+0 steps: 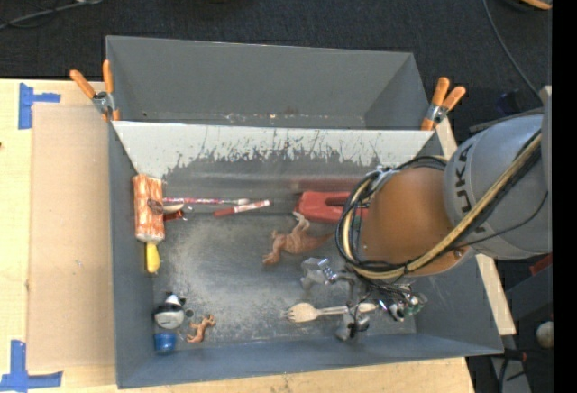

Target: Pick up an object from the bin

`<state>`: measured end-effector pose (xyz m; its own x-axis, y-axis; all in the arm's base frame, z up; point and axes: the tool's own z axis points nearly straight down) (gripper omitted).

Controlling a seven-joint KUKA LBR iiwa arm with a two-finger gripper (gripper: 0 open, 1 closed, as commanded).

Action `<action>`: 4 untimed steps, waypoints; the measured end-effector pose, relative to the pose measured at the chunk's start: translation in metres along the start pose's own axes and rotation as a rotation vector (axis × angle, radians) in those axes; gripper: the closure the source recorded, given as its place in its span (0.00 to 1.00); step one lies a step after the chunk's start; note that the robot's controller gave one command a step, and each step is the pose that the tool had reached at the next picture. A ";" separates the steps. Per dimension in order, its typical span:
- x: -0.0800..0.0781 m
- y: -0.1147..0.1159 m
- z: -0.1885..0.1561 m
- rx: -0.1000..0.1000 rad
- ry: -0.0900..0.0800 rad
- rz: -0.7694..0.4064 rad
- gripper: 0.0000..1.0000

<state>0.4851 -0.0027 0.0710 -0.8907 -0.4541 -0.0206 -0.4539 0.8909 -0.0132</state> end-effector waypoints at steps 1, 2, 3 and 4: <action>0.011 -0.005 0.001 -0.008 0.021 0.467 1.00; 0.011 -0.005 0.001 -0.008 0.021 0.466 1.00; 0.012 -0.005 -0.023 -0.010 0.026 0.465 1.00; 0.012 -0.005 -0.064 -0.012 0.029 0.463 1.00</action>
Offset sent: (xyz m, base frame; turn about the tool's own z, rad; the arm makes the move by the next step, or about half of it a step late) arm 0.0000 0.0000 0.0000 0.0000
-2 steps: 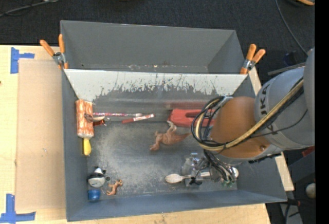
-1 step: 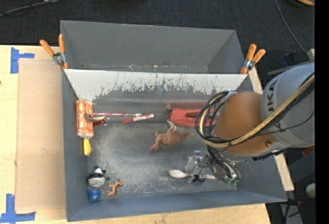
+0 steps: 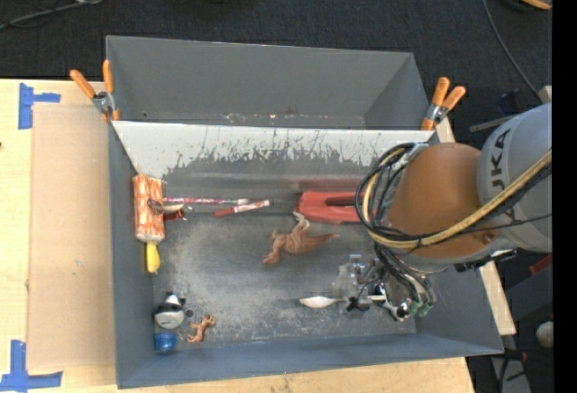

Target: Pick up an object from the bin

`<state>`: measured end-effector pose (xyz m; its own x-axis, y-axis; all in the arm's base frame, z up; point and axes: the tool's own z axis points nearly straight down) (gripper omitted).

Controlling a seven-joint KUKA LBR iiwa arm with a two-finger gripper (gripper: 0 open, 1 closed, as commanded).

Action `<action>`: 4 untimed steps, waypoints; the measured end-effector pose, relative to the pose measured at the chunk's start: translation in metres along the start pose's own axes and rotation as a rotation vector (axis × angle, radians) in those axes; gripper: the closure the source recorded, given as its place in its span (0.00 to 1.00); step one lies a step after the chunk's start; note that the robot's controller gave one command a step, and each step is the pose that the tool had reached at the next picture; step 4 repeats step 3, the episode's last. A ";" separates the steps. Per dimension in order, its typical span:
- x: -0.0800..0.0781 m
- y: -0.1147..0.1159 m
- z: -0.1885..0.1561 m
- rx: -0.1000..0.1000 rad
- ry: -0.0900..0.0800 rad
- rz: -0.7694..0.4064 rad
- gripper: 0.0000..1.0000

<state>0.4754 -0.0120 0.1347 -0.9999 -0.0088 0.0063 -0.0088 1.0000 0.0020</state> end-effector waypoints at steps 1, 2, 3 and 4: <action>0.000 0.000 -0.018 0.000 -0.002 -0.002 1.00; 0.002 0.000 -0.046 -0.001 0.008 -0.003 1.00; 0.001 0.000 -0.091 -0.001 0.008 -0.005 1.00; 0.001 0.000 -0.091 -0.001 0.008 -0.005 1.00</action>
Offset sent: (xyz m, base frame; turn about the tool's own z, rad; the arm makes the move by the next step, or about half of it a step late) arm 0.0010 -0.0001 0.1181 -0.0010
